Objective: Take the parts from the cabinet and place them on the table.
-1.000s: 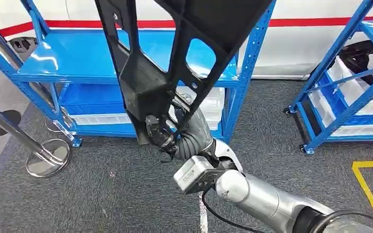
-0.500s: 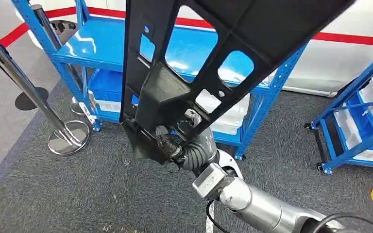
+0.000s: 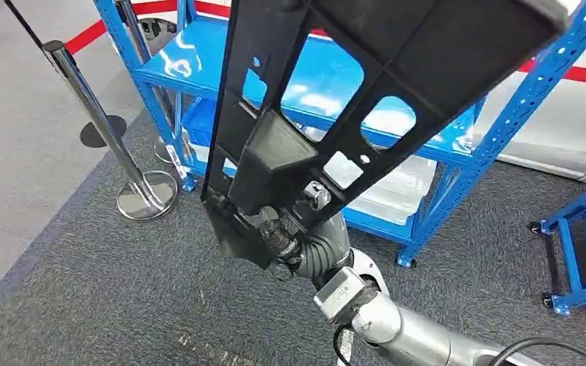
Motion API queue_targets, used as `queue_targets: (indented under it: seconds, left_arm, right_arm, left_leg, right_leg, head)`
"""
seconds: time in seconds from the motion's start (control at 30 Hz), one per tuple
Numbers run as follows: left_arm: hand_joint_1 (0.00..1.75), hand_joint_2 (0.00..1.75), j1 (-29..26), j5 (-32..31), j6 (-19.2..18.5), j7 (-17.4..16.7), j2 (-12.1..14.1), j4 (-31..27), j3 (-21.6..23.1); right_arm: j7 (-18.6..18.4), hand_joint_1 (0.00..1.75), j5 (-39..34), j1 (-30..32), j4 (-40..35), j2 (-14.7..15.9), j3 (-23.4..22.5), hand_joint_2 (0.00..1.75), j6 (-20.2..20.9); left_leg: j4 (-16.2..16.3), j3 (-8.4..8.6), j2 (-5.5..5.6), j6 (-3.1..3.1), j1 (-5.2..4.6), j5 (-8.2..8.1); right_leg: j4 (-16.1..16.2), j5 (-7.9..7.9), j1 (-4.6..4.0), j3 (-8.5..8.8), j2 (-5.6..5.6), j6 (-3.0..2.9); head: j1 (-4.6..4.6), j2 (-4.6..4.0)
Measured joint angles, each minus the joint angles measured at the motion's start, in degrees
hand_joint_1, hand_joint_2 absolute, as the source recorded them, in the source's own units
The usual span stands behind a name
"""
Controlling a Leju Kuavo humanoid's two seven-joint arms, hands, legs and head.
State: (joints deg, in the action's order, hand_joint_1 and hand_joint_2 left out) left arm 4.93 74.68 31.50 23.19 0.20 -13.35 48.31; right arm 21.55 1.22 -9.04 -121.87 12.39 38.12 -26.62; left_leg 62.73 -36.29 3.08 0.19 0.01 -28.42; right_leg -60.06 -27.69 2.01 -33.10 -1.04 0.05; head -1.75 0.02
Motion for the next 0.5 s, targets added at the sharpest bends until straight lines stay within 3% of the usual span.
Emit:
queue_targets:
  seconds: [0.07,0.1,0.13,0.17,0.23,0.27,0.3,0.33,0.43,0.47,0.5]
  left_arm:
    - [0.0,1.75,0.4,0.1,-0.7,1.4,0.0,0.0,-0.9]
    - [0.0,1.75,0.4,0.4,-1.1,1.7,0.0,0.0,-1.2]
    - [0.0,1.75,0.4,0.6,-1.5,2.4,0.0,0.0,-1.7]
    - [0.0,1.75,0.3,0.7,-2.1,3.3,0.0,0.0,-2.2]
    - [0.0,1.75,0.2,0.7,-2.6,4.4,0.0,0.0,-2.6]
    - [0.0,1.75,0.2,0.7,-2.9,4.4,0.1,0.0,-2.8]
    - [0.0,1.75,0.5,0.7,-3.1,4.2,0.3,0.0,-3.2]
    - [0.0,1.75,0.7,0.7,-3.1,4.0,0.3,0.0,-3.5]
    - [0.0,1.75,0.6,0.5,-3.1,2.5,0.3,0.0,-3.9]
    - [0.0,1.75,0.5,0.4,-3.1,2.0,0.2,0.0,-3.9]
    - [0.0,1.75,0.4,0.4,-3.1,1.8,0.1,0.0,-3.9]
  right_arm:
    - [1.6,1.75,-1.5,0.3,-0.1,0.0,-0.2,1.75,0.1]
    - [2.5,1.75,-2.8,0.3,-0.1,-0.1,-0.2,1.75,0.4]
    - [3.2,1.75,-3.8,0.3,0.0,-0.2,-0.2,1.75,0.6]
    - [3.5,1.75,-4.4,0.2,0.1,-0.4,-0.2,1.75,0.8]
    - [3.7,1.75,-4.4,-0.1,0.4,-0.5,-0.3,1.75,1.1]
    - [3.6,1.75,-4.2,-0.3,0.5,-0.7,-0.3,1.75,1.4]
    - [3.6,1.75,-4.0,-0.6,0.6,-0.7,-0.3,1.75,1.6]
    - [3.5,1.75,-3.9,-0.9,0.7,-0.7,-0.3,1.75,1.8]
    - [2.8,1.75,-3.0,-1.6,0.9,-0.9,-0.3,1.75,2.4]
    - [2.6,1.75,-2.8,-1.9,0.8,-1.0,-0.3,1.75,2.5]
    - [2.5,1.75,-2.8,-2.1,0.9,-1.0,-0.3,1.75,2.5]
  left_leg:
    - [7.9,-3.85,-2.1,-0.6,0.28,-3.63]
    - [11.8,-5.82,-2.39,-0.78,0.39,-4.93]
    - [13.8,-6.85,-2.53,-0.82,0.48,-5.01]
    - [12.8,-6.39,-2.65,-0.77,0.5,-3.71]
    - [4.3,-2.16,-3.22,-0.2,0.44,1.12]
    - [-0.8,0.51,-4.68,0.38,0.12,3.3]
    - [-3.1,1.61,-7.76,0.91,-0.72,2.1]
    - [-3.8,1.72,-7.53,1.36,-1.28,2.44]
    - [-4.1,1.32,-5.28,2.08,-1.33,2.83]
    - [-5.3,2.26,-4.59,2.55,-0.19,3.48]
    - [-5.8,2.5,-4.08,2.68,-0.32,3.64]
  right_leg:
    - [0.0,-0.13,-0.18,0.04,1.57,-0.25]
    - [0.0,-0.19,-0.25,0.06,2.37,-0.33]
    - [0.0,-0.25,-0.3,0.09,3.11,-0.4]
    - [0.0,-0.29,-0.36,0.19,3.77,-0.4]
    - [0.0,-0.45,-0.48,0.49,4.92,-0.41]
    - [0.0,-0.57,-0.56,0.71,5.4,-0.34]
    - [0.3,-0.58,-0.66,0.8,5.99,-0.21]
    - [0.3,-0.55,-0.86,0.74,6.59,0.14]
    - [1.0,-0.44,-0.97,1.32,8.62,0.98]
    - [0.7,-1.04,-0.79,1.15,7.72,1.43]
    - [-0.8,-2.12,-0.89,0.87,4.54,1.48]
  head:
    - [-0.02,0.0]
    - [-0.04,0.0]
    - [-0.02,0.0]
    - [-0.02,0.0]
    - [-0.02,0.0]
    - [-0.02,0.0]
    - [-0.04,0.0]
    - [-0.02,0.0]
    - [-0.04,0.0]
    - [-0.06,0.0]
    - [-0.17,-0.02]
